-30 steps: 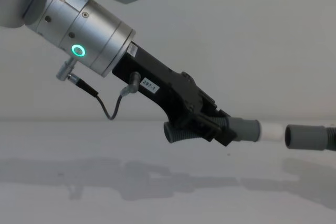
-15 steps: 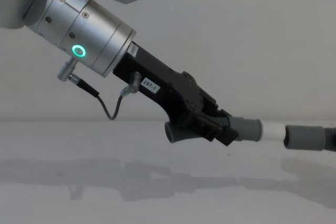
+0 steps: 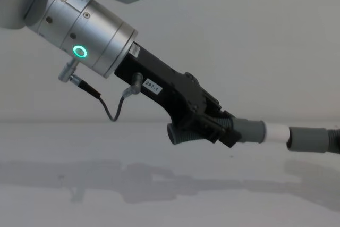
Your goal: Use both hands to pick up one end of the pipe from the table, align the ends, and insert them.
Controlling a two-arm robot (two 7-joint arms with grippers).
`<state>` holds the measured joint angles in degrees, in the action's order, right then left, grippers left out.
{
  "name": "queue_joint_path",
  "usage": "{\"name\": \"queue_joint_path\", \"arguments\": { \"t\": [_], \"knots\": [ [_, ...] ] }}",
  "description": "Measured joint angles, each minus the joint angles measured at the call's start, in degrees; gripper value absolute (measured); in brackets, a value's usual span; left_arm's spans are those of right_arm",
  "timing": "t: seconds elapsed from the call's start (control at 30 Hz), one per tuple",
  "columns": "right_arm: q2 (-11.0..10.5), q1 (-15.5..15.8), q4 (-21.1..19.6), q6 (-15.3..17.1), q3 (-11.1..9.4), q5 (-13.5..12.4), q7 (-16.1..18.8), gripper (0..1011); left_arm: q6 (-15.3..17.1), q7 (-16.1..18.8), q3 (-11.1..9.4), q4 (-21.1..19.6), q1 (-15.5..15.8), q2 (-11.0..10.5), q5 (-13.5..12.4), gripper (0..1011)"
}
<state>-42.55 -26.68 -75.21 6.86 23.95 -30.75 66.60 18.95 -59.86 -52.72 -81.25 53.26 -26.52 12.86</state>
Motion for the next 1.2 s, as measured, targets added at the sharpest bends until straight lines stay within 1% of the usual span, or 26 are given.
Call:
{"name": "queue_joint_path", "arguments": {
  "t": [0.73, 1.2],
  "knots": [
    [-0.5, -0.28, 0.31, -0.1, 0.42, -1.48, 0.72, 156, -0.07, 0.01, 0.0, 0.01, 0.0, 0.0, 0.03, 348],
    [-0.17, -1.06, 0.7, -0.05, 1.1, -2.1, 0.72, 156, -0.07, 0.01, 0.01, 0.01, -0.01, 0.0, 0.03, 348]
  ]
}}
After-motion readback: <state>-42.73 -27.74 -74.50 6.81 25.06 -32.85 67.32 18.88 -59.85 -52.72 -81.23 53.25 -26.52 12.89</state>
